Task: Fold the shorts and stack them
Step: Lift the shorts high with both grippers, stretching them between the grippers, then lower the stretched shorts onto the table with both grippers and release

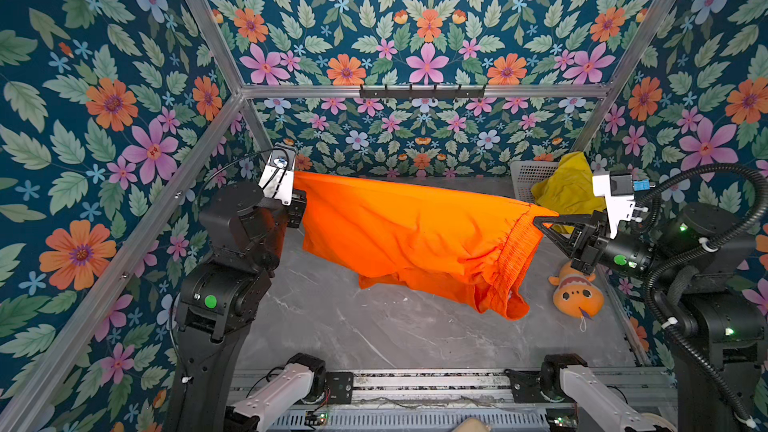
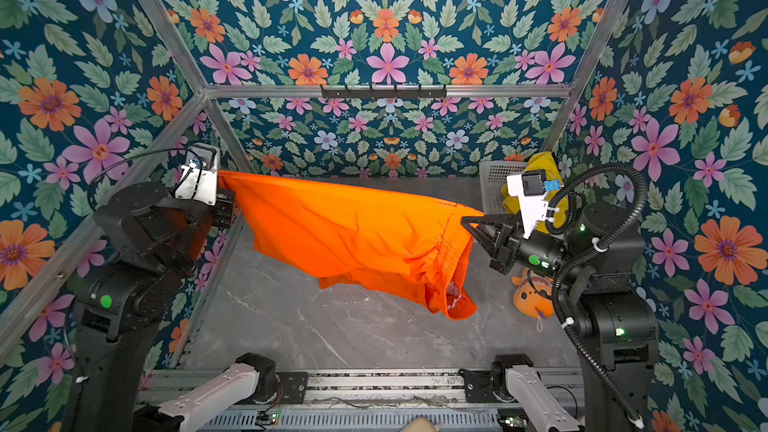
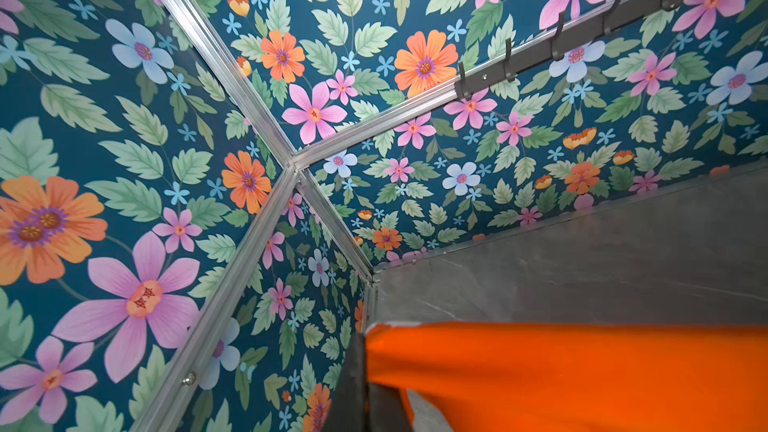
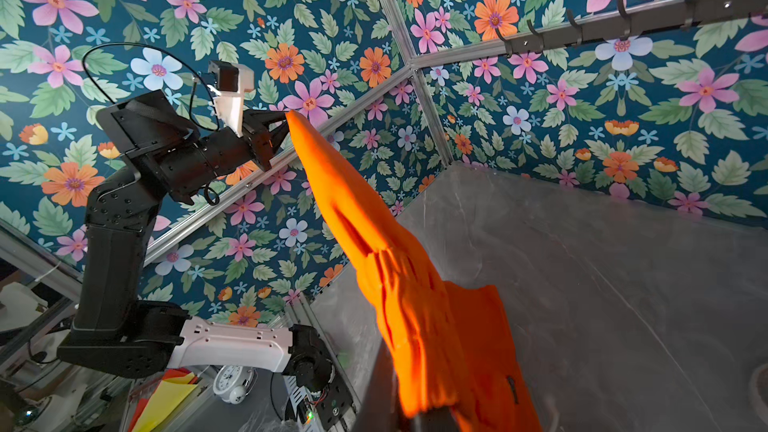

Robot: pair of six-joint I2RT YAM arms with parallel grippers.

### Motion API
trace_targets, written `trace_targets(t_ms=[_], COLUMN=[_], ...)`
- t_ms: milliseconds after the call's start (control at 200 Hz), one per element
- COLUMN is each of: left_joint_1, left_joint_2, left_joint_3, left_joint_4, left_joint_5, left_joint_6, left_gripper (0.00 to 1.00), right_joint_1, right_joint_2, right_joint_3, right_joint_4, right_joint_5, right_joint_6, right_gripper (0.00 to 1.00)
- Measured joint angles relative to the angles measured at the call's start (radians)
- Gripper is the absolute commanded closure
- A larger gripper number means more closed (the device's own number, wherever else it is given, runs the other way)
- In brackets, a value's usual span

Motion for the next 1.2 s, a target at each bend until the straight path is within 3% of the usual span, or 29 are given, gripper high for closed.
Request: trace_targets(t_ms=[185,325,450,570,650,725,810,980,1105,1200], left_joint_1=[0.018,0.121,0.208,0.250,0.256,0.256,0.257,0.261,0.262,0.258], left_joint_2=[0.168,0.359,0.514,0.597,0.571,0.484,0.337,0.103,0.013,-0.027], left_joint_3=[-0.011,0.072,0.282,0.468,0.474,0.362,0.127,-0.358,-0.640,-0.751], left_joint_4=[0.067,0.081,0.104,0.165,0.218,0.292,0.374,0.448,0.425,0.382], left_joint_5=[-0.055,0.004,0.101,0.177,0.225,0.272,0.316,0.348,0.377,0.405], left_joint_6=[0.051,0.055,0.049,0.048,0.050,0.066,0.104,0.182,0.204,0.205], left_gripper=[1.00,1.00,1.00,1.00,1.00,1.00,1.00,1.00,1.00,1.00], right_joint_1=[0.010,0.074,0.086,0.089,0.088,0.086,0.091,0.100,0.109,0.145], right_joint_2=[0.138,0.352,0.577,0.823,0.939,0.948,0.842,0.486,0.376,0.316], right_joint_3=[-0.030,0.069,0.268,0.623,0.870,0.948,0.790,0.030,-0.277,-0.472], right_joint_4=[0.112,0.163,0.177,0.133,0.051,0.000,0.010,0.207,0.266,0.282], right_joint_5=[0.019,0.077,0.104,0.132,0.137,0.131,0.103,0.077,0.072,0.073], right_joint_6=[0.098,0.105,0.091,0.060,0.033,0.007,-0.016,-0.024,-0.035,-0.051], right_gripper=[1.00,1.00,1.00,1.00,1.00,1.00,1.00,1.00,1.00,1.00])
